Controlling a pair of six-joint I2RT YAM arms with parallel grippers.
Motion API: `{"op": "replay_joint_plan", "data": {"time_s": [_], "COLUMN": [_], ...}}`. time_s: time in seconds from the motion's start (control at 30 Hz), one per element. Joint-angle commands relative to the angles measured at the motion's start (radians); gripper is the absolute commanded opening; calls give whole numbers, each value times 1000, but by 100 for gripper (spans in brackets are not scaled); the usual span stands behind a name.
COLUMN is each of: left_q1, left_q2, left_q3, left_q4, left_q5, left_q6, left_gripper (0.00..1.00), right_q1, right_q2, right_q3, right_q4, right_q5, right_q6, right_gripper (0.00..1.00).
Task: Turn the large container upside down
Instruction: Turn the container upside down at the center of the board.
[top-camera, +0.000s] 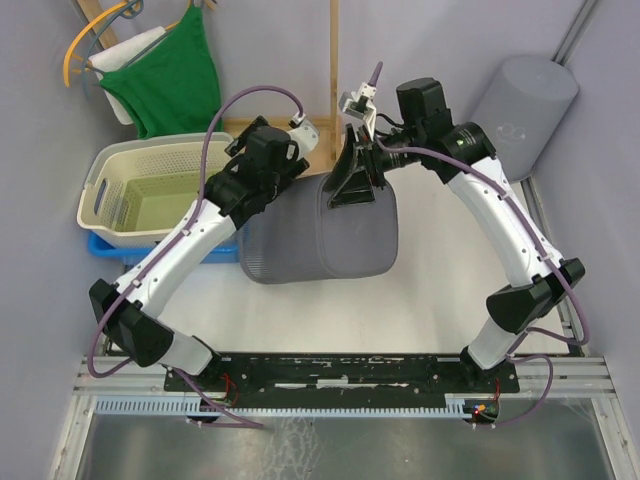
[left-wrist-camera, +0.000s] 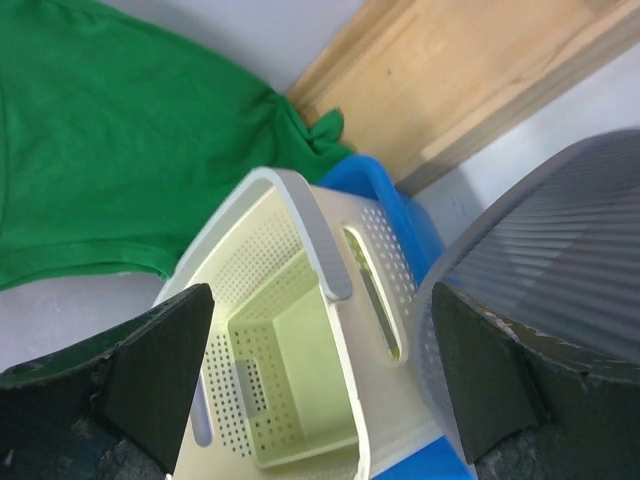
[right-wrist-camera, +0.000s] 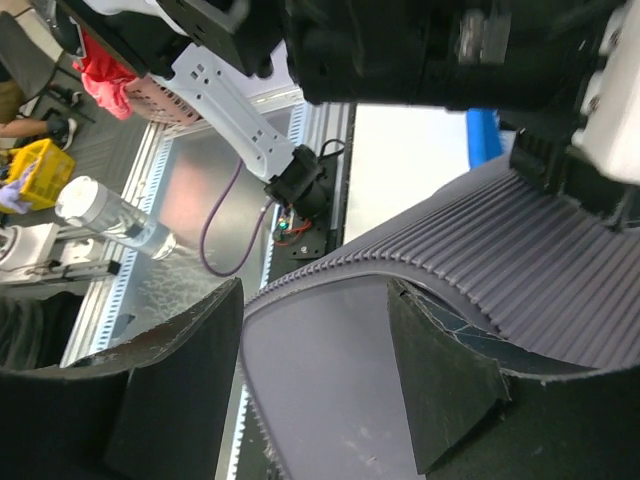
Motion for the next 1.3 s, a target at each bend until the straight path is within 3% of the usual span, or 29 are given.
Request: {"op": "replay_joint_plan", "data": {"time_s": [0.0,0.23,0.43,0.57,0.63,0.73,0.8,0.87,0.93,1.0,1.1,1.27], "left_q1": [-4,-1,-11,-18,-18,3,51,115,177,215,242,299], "left_q2": [-3,1,41,62,63,50,41,23,-6,-46,-101,-170], "left_q3": [-98,-153,-74,-55,-65,-83,-61,-47,-53,-71,-90,-135], "left_q4": [-24,-24,-73,-70,-29,55,58,44,42,46,34,40], "left_q5": [16,101,188,163,84,-71,-97,-78,-56,-47,-41,-6], "left_q6": [-37,-94,-136,-137,-119,-63,-66,-84,-93,-92,-95,-100], "left_gripper": [97,97,97,97,97,98,98,98,98,98,98,98], "right_q1": [-12,-12,-13,-12,-12,-6,28,129,327,547,757,893], "right_q2": [-49,-18,-18,-46,-60,-67,-53,-41,-31,-24,34,99], "right_q3": [-20,-48,-41,-50,-37,65,169,262,309,239,172,164], "right_q4": [161,354,361,292,235,89,-86,-296,-463,-529,-549,-544], "right_q5": [45,22,33,52,73,111,44,95,343,636,877,968], "right_q6": [13,219,229,148,96,4,-121,-301,-498,-636,-692,-701], "right_gripper": [68,68,68,68,68,69,74,79,82,82,81,81]}}
